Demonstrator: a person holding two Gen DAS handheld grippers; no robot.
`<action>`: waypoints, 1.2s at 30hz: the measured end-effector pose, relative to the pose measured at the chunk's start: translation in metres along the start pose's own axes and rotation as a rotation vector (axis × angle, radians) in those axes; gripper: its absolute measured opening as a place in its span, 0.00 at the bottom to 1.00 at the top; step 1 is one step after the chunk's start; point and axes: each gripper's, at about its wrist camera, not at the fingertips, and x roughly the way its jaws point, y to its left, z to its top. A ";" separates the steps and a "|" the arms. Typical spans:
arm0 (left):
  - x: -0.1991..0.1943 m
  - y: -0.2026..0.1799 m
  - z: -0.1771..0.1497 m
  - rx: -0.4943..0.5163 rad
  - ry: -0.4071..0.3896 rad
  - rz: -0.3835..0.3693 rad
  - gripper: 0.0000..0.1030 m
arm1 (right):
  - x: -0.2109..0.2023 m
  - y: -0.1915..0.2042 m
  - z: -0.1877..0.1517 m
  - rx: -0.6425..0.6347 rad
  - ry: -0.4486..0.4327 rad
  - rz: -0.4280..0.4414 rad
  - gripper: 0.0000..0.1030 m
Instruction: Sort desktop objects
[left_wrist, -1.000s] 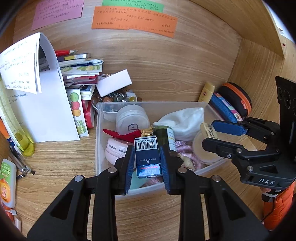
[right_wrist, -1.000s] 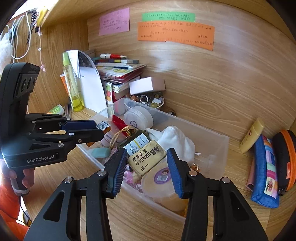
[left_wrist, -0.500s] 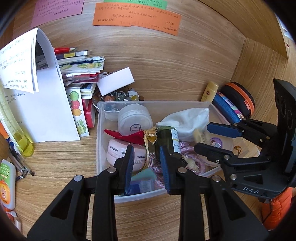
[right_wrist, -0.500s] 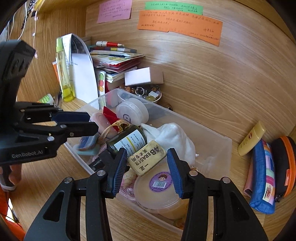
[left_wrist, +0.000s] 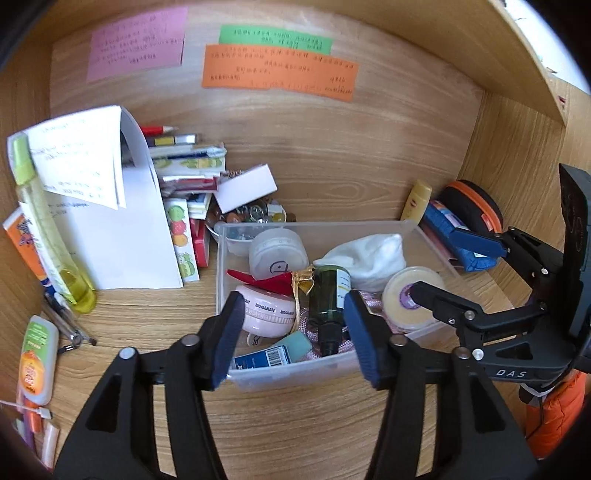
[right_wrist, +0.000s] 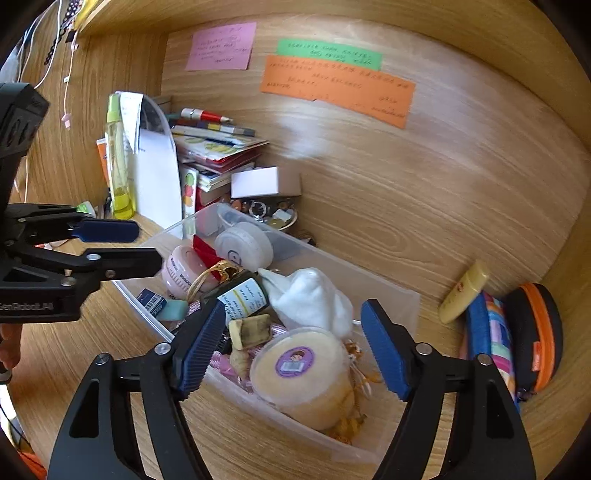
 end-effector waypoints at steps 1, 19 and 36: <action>-0.003 -0.002 0.000 0.001 -0.006 0.003 0.59 | -0.003 -0.001 0.000 0.004 -0.005 -0.006 0.77; -0.075 -0.036 -0.026 -0.046 -0.125 0.092 0.95 | -0.104 -0.014 -0.036 0.147 -0.129 -0.071 1.00; -0.086 -0.073 -0.056 0.033 -0.152 0.216 0.96 | -0.137 -0.008 -0.073 0.216 -0.135 -0.059 1.00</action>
